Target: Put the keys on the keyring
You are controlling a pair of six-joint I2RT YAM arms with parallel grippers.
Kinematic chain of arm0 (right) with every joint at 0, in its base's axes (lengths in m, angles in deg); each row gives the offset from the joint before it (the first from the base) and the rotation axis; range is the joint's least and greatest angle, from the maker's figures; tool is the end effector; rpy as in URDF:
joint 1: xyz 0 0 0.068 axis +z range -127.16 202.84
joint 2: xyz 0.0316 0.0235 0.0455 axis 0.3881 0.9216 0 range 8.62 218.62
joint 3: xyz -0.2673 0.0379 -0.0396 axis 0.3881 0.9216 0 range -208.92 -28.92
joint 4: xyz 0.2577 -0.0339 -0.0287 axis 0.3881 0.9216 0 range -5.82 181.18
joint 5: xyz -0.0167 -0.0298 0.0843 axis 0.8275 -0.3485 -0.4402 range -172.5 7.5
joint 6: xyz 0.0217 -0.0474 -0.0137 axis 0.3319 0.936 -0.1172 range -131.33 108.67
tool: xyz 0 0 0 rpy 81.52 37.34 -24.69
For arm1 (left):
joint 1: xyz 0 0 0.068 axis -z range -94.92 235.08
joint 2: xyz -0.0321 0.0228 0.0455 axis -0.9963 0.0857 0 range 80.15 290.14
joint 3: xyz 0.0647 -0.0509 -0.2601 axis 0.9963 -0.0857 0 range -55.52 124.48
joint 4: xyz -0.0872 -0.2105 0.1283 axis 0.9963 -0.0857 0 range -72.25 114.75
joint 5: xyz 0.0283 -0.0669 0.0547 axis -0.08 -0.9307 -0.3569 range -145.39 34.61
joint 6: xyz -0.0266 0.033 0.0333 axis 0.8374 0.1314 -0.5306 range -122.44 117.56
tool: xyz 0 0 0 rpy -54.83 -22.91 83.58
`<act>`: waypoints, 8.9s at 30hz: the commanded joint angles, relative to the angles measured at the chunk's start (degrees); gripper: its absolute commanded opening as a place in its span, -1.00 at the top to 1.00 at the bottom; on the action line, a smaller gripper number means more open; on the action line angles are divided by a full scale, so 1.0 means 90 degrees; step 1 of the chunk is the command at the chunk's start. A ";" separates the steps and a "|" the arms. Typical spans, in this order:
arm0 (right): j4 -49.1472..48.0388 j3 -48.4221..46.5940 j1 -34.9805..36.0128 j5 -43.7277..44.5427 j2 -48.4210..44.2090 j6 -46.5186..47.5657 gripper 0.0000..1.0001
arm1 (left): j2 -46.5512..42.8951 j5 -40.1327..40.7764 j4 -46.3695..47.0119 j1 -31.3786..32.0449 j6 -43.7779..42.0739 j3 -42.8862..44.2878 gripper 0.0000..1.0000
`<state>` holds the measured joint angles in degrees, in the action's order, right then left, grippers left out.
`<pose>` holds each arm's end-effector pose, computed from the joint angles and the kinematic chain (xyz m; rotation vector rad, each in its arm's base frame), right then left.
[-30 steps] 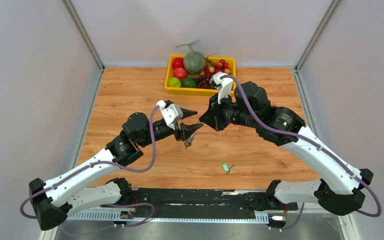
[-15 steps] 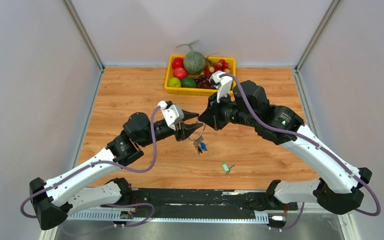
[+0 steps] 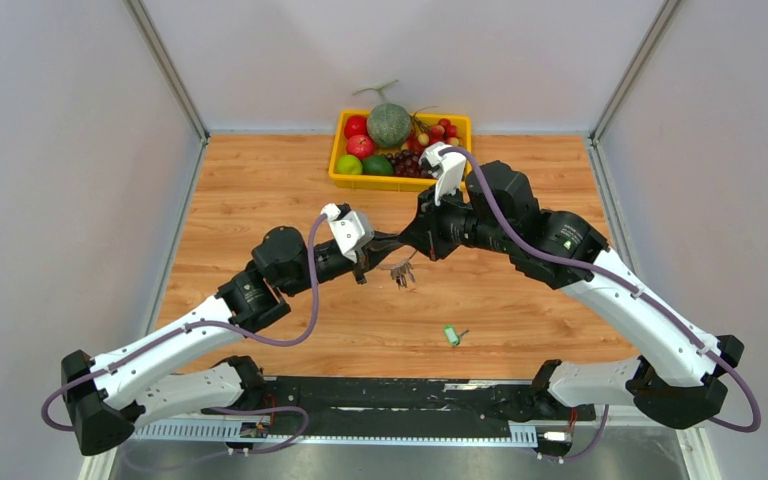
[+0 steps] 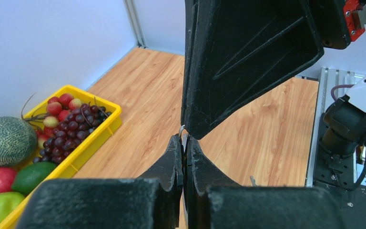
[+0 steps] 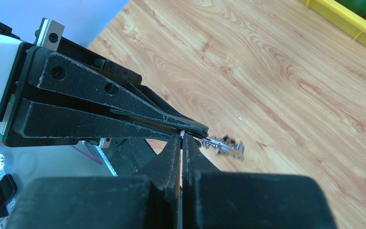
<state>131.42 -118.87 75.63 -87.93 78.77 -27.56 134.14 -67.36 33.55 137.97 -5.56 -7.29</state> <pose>0.1411 0.1913 0.4510 -0.7350 2.0268 0.8261 0.1289 -0.1825 0.3679 0.8909 1.3055 -0.8462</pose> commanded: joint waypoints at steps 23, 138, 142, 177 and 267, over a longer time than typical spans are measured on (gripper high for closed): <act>-0.0057 0.1006 -0.0148 0.1102 -0.1082 -0.0479 0.00 | -0.0195 0.1221 -0.0348 0.0026 0.0297 0.0248 1.00; -0.1207 0.3384 0.0139 -0.2084 -0.1627 -0.0097 1.00 | -0.1109 0.0428 -0.0326 0.0023 0.1034 -0.0122 1.00; -0.1332 0.3045 0.0107 -0.2862 -0.1535 0.0035 1.00 | -0.1244 0.0083 -0.0193 0.0027 0.0982 -0.0195 1.00; -0.4358 0.2763 -0.0114 -0.4698 -0.1509 -0.1852 1.00 | -0.1700 -0.2410 0.0732 0.0028 0.1069 -0.0527 1.00; -0.4329 0.2968 -0.0361 -0.3956 -0.1974 -0.3067 1.00 | -0.2086 -0.1523 0.0928 0.0301 0.0432 -0.0882 1.00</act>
<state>92.19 -92.75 73.10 -123.98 63.25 -53.50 116.68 -84.56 39.01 140.50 0.11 -15.53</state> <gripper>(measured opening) 0.004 0.028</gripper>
